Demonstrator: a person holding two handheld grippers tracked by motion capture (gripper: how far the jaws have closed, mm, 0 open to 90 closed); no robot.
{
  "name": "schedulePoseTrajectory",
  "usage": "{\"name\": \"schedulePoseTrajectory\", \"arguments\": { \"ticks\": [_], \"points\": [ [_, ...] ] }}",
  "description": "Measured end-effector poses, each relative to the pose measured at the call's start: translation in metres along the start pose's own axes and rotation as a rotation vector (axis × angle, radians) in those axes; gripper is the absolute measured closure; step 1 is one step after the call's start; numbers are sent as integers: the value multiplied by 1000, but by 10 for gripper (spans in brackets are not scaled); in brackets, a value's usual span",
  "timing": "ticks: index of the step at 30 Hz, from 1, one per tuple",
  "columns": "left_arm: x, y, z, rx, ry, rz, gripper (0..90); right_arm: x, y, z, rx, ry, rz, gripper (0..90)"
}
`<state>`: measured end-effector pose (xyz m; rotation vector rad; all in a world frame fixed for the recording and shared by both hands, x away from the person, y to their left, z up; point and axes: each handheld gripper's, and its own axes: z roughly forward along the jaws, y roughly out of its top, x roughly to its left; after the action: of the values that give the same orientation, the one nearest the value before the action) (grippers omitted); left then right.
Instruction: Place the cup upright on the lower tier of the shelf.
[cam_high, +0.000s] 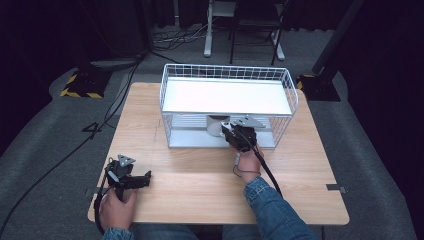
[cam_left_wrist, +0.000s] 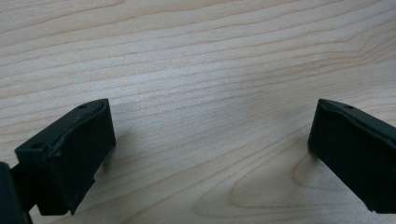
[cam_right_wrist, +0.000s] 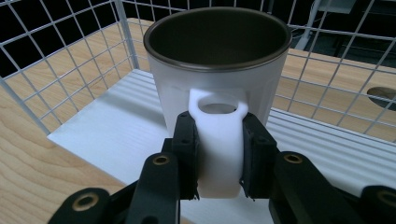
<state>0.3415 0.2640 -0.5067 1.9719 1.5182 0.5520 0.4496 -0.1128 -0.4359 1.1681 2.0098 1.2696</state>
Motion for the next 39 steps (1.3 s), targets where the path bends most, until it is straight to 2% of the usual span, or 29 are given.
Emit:
{"name": "schedulePoseTrajectory", "arguments": {
  "ticks": [5,11,18,22,23,26,29,34,38,39],
  "points": [
    [0,0,0,0,0,0,10,1,-1,5,-6,-4,0,711],
    [0,0,0,0,0,0,10,3,-4,11,11,-8,6,709],
    [0,0,0,0,0,0,10,1,-5,12,18,-6,12,698],
    [0,0,0,0,0,0,9,0,-4,10,17,1,19,580],
    [0,0,0,0,0,-1,10,-1,-4,9,16,18,30,554],
    [0,0,0,1,0,1,10,-3,-2,5,17,61,63,497],
    [0,0,0,0,0,0,10,-5,1,-3,-8,88,62,452],
    [0,0,0,0,0,0,9,-9,7,-20,-44,105,57,418],
    [0,0,0,0,0,0,10,-11,10,-32,-45,117,46,404],
    [0,0,0,0,0,0,10,-12,11,-35,-41,118,30,401]
  ]
}}
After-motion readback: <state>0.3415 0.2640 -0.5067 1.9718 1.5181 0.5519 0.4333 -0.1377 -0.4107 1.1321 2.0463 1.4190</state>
